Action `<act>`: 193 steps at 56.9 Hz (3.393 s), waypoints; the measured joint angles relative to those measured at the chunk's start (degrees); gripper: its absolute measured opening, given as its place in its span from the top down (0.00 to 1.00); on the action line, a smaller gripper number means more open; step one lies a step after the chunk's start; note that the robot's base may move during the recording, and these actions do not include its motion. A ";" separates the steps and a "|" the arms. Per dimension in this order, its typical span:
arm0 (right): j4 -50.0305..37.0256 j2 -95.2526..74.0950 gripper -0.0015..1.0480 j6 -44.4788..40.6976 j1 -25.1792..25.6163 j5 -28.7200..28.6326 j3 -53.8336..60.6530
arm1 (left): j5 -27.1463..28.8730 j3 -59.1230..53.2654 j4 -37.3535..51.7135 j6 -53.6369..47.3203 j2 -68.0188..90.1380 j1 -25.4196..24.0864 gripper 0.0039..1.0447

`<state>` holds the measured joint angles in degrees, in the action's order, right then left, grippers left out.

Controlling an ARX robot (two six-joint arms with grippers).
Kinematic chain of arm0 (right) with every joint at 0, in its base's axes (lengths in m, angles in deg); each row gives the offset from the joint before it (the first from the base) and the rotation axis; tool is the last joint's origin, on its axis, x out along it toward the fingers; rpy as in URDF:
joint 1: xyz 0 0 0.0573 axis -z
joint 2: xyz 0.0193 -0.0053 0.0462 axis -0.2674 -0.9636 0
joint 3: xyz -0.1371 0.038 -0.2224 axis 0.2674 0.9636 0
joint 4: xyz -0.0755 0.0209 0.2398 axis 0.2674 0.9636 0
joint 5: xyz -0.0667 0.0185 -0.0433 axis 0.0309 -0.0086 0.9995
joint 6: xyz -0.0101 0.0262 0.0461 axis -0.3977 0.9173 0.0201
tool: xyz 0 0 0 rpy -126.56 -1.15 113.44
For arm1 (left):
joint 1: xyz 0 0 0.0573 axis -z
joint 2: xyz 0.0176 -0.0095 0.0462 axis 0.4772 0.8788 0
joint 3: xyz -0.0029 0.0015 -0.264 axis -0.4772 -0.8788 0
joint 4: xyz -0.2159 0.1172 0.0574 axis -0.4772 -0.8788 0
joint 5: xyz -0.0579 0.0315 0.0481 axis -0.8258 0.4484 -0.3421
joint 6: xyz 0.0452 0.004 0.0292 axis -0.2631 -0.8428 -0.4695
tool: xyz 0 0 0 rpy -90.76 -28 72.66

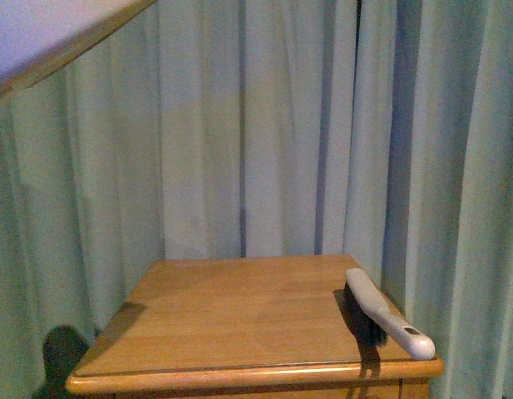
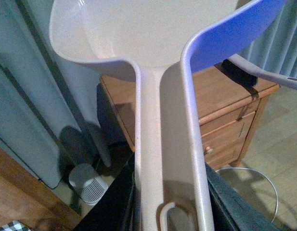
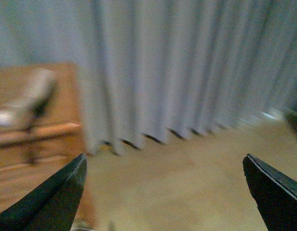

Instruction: Clean up trash

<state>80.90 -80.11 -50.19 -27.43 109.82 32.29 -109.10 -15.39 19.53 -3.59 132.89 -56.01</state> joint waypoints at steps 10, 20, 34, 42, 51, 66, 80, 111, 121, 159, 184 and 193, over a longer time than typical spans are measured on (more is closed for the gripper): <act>-7.76 -17.03 0.07 -0.13 7.45 -3.30 -10.47 | 0.00 -0.02 0.00 0.00 -0.04 0.04 0.73; -5.73 -32.48 0.07 0.76 12.63 -16.74 -25.31 | 0.02 -0.02 0.00 0.00 -0.04 0.04 0.73; 5.42 -52.22 0.07 6.80 12.74 -29.24 -48.02 | 0.00 -0.02 0.00 0.00 -0.07 0.04 0.73; 15.45 -62.14 0.07 12.37 9.01 -33.46 -62.01 | 0.00 -0.02 0.00 0.00 -0.07 0.04 0.73; 25.79 -70.77 0.07 19.08 4.04 -37.55 -72.83 | 0.00 -0.02 0.00 0.00 -0.07 0.04 0.73; 34.62 -80.46 0.07 26.08 -0.50 -39.98 -80.72 | 0.00 -0.02 0.00 0.00 -0.07 0.04 0.73; 33.64 -85.96 0.07 27.74 -1.36 -42.38 -82.62 | 0.00 -0.02 0.00 0.00 -0.07 0.04 0.73; 31.54 -93.53 0.07 30.10 -2.12 -46.18 -84.94 | 0.00 -0.02 0.00 0.00 -0.07 0.04 0.73; 31.39 -93.81 0.07 30.08 -2.38 -46.10 -84.94 | 0.00 -0.02 0.00 0.00 -0.07 0.04 0.73; 31.08 -93.77 0.79 30.03 -1.97 -46.16 -84.06 | 0.00 -0.02 0.00 0.00 -0.07 0.04 0.73; 26.71 -84.41 0.79 21.59 -0.83 -41.27 -83.34 | 0.00 -0.02 0.00 0.00 -0.07 0.04 0.73; 22.38 -76.39 0.79 15.23 -1.25 -37.83 -81.79 | 0.00 -0.02 0.00 0.00 -0.07 0.04 0.73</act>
<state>103.28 -156.50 -34.95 -28.68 71.99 -49.50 -109.10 -15.41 19.53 -3.59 132.82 -55.96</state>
